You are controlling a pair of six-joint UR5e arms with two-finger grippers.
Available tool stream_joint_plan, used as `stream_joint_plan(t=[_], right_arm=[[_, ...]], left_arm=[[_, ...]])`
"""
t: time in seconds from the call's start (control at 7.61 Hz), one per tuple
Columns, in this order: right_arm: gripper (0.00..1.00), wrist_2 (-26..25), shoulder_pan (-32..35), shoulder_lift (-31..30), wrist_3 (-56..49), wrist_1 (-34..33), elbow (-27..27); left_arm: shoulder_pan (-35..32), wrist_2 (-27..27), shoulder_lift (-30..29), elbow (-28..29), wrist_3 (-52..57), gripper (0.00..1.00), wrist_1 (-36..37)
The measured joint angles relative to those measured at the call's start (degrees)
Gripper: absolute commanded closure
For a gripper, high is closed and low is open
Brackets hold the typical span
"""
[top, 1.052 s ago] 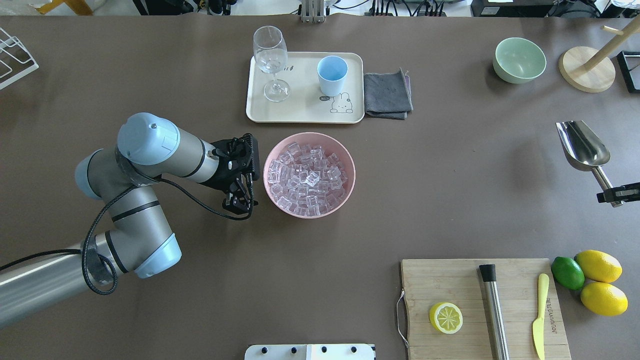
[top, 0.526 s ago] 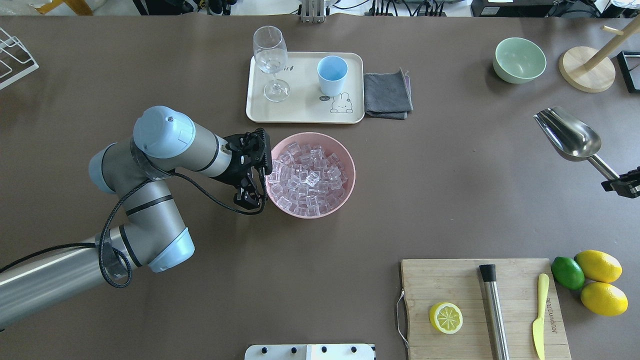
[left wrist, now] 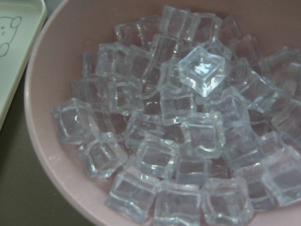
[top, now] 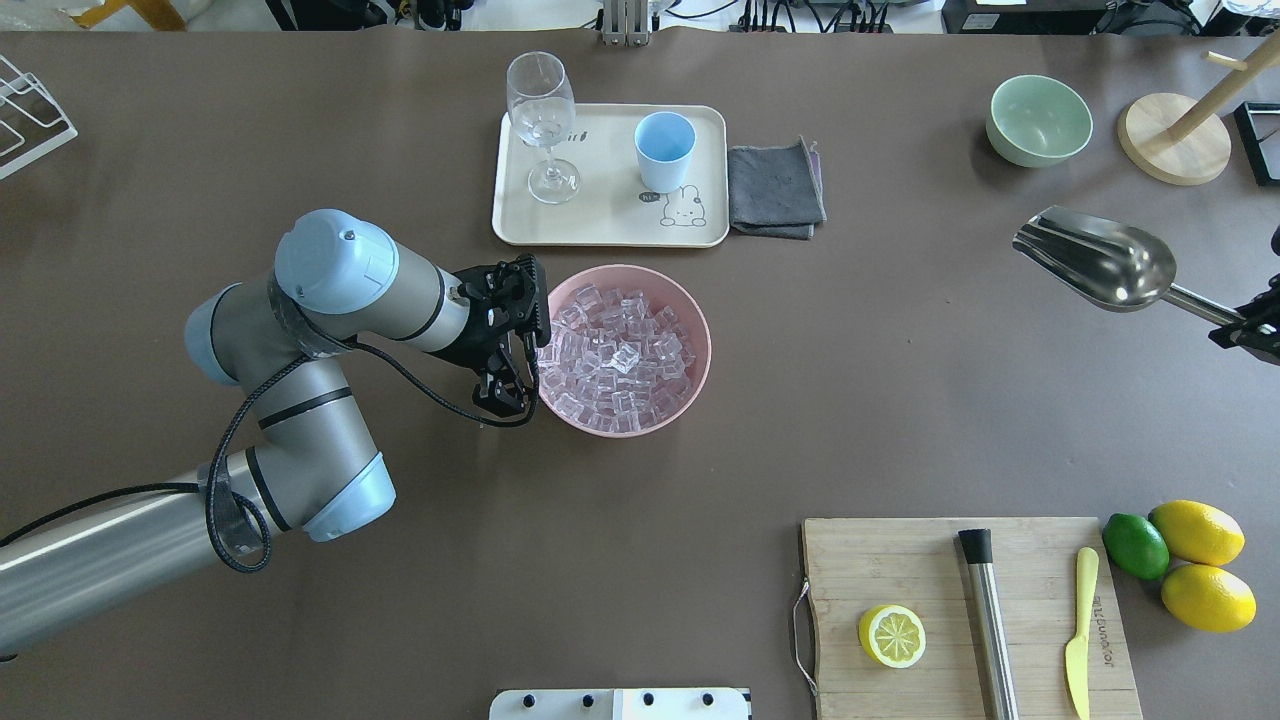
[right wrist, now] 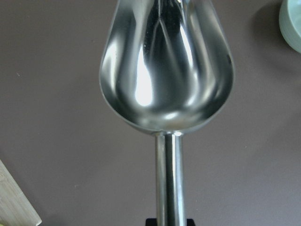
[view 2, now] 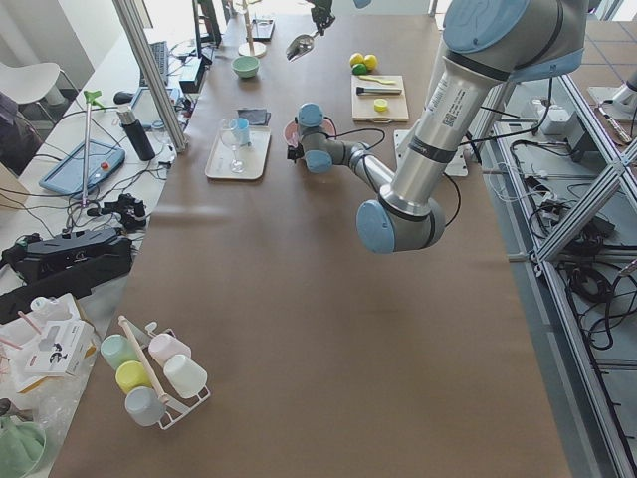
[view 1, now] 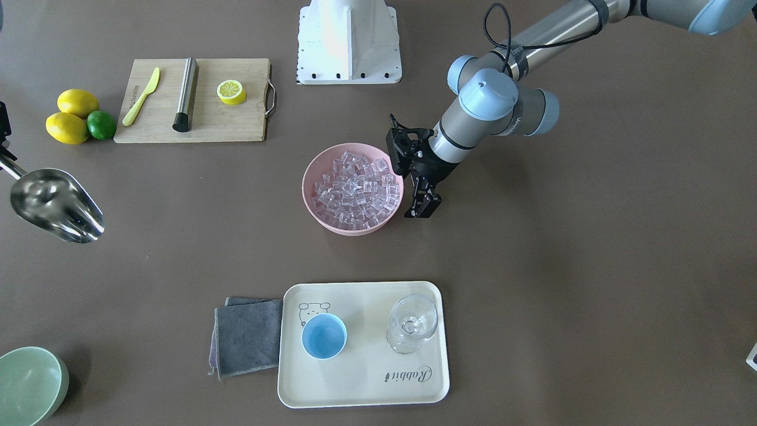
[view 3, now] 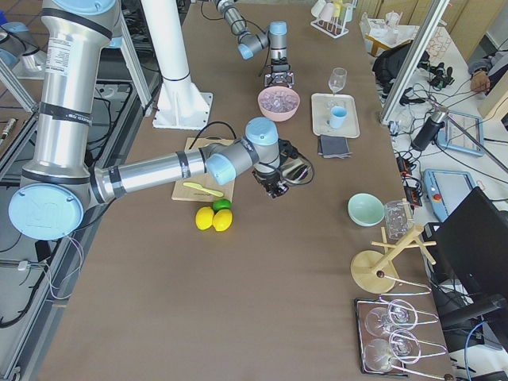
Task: Put ice in cup with scoop
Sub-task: 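Swing the metal scoop over the pink bowl with the right gripper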
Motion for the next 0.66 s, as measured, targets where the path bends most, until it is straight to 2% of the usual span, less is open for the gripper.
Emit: stream_joint_plan(t=[0.39, 0.53, 0.66], right_arm=[[1.00, -1.5, -1.5, 11.2, -12.3, -23.4, 7.6], [1.00, -3.7, -3.9, 14.5, -16.2, -28.6, 10.7], [1.00, -5.8, -5.9, 16.8, -18.3, -31.0, 12.2]], left_arm=[[0.0, 0.0, 0.1, 0.0, -0.2, 0.02, 0.0], [0.0, 0.0, 0.1, 0.0, -0.3, 0.02, 0.0], [0.0, 0.0, 0.1, 0.0, -0.4, 0.02, 0.0]])
